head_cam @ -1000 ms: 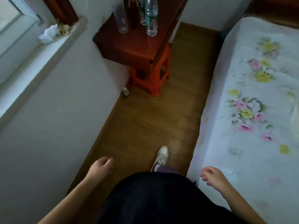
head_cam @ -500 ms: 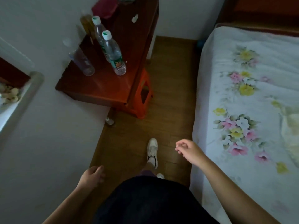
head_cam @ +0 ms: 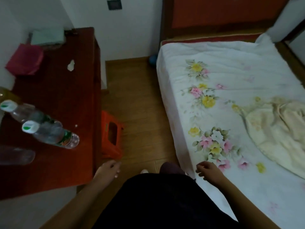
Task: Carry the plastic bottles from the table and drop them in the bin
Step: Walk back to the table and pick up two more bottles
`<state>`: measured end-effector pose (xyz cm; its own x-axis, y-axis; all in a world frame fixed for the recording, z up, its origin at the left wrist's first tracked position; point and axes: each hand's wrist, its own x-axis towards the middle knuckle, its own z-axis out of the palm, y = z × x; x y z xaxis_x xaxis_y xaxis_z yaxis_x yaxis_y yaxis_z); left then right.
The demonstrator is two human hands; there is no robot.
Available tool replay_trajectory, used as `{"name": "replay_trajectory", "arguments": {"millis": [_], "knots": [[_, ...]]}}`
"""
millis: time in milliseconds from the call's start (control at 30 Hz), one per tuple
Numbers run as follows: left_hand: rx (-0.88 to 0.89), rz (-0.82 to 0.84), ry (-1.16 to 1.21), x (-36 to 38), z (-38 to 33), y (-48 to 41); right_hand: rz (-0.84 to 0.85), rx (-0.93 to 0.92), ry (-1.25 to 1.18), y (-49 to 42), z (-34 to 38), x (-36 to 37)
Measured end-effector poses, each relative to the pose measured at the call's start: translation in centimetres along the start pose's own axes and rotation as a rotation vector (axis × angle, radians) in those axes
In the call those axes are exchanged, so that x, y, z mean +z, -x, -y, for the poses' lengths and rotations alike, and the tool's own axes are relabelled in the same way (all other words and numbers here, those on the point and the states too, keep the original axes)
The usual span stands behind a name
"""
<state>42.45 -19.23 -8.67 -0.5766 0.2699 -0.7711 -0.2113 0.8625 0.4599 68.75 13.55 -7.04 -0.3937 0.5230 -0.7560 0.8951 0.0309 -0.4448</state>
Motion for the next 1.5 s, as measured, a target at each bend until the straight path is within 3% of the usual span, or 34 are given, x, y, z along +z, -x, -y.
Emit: {"name": "replay_trajectory", "arguments": {"millis": [267,467,600,867,1133,1500], "knots": [[0.051,-0.02,0.004,-3.5,-9.5,-6.9,0.031,0.033,-0.081,-8.9,6.5,-5.0],[-0.114,-0.124,0.162,-4.8,-10.8,-9.1,0.171,-0.123,0.081,-17.3,19.5,-8.4],[-0.243,-0.33,0.357,-4.5,-10.5,-7.9,0.303,-0.273,0.253,-21.2,29.1,-8.0],[-0.402,-0.718,0.736,-2.6,-8.8,-2.3,0.588,-0.561,0.479,-20.6,45.1,0.2],[-0.43,-1.052,0.876,-4.1,-6.7,2.5,0.731,-0.849,0.717,-14.7,51.7,9.7],[-0.274,-1.184,0.86,-9.9,-6.5,1.1,0.864,-1.024,0.76,-7.7,54.2,18.6]]}}
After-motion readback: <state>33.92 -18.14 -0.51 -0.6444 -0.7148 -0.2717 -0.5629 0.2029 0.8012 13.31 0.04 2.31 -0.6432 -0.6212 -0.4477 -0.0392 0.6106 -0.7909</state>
